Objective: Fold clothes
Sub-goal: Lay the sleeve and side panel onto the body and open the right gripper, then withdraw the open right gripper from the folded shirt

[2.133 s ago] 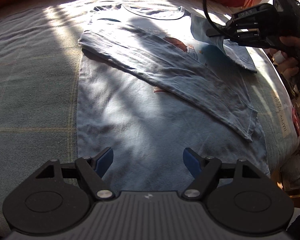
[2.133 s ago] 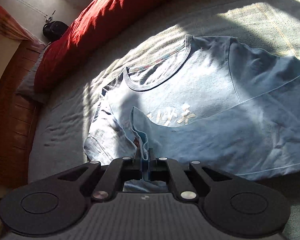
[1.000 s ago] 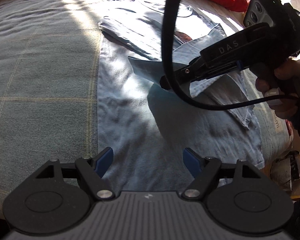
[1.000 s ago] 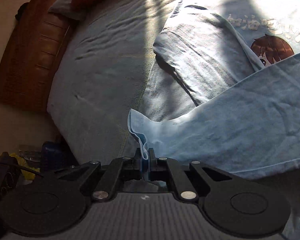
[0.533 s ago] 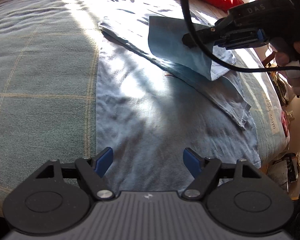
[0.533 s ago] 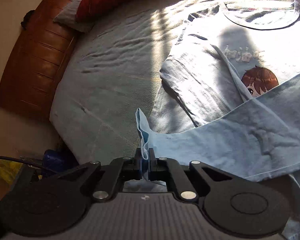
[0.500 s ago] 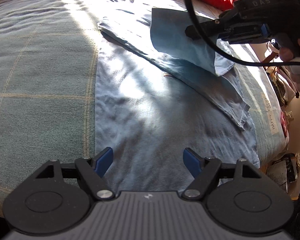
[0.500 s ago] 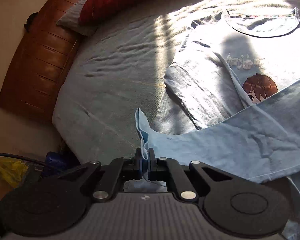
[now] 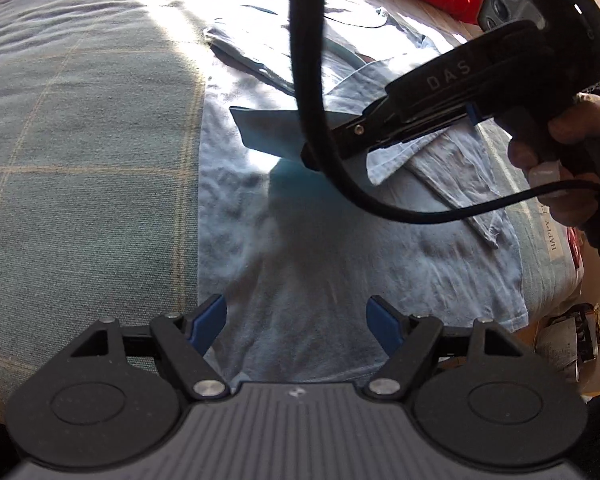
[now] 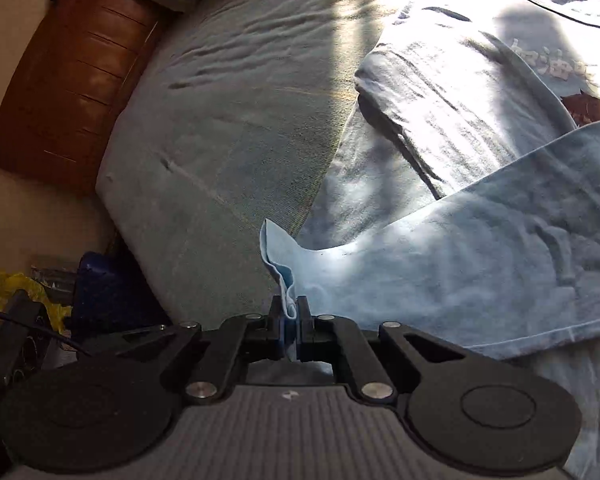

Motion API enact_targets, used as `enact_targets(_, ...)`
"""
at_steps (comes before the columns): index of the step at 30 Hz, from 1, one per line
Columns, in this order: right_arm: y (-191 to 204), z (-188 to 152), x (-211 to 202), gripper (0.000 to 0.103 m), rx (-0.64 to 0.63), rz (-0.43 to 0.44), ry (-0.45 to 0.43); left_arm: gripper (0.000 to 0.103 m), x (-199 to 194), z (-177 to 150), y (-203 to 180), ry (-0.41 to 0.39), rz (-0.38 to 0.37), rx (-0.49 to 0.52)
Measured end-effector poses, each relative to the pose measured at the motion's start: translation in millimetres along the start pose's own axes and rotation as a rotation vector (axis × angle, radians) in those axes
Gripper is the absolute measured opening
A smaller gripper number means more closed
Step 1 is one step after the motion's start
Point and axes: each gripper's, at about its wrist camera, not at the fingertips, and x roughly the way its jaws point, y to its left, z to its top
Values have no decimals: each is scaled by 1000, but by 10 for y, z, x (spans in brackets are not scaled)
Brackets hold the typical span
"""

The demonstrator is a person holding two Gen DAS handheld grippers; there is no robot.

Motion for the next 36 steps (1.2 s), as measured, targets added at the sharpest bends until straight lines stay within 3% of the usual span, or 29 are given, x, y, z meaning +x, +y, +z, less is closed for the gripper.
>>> enact_targets(8,-59,-93,104,5,10,2,12,77,23,-60,36,18,3,-14)
enact_targets(17,140,-129,292,11,-133,-23,55,77,55,-70,28,36,13,-1)
enact_targets(21,208,-184,305,28,-175,15,81,77,47,-59,25,53,27,12)
enact_targets(26,222,-204,-2,29,-199,-12,-13,77,-15,52,-35,53,50,65)
enact_targets(29,-25,-220,-304,33,-118,-61,-88,77,-54,228,-88,19,67,107)
enact_targets(36,-799,-512,-939,45,83,-224,-245,77,239,1094,-317,-71,-22,261)
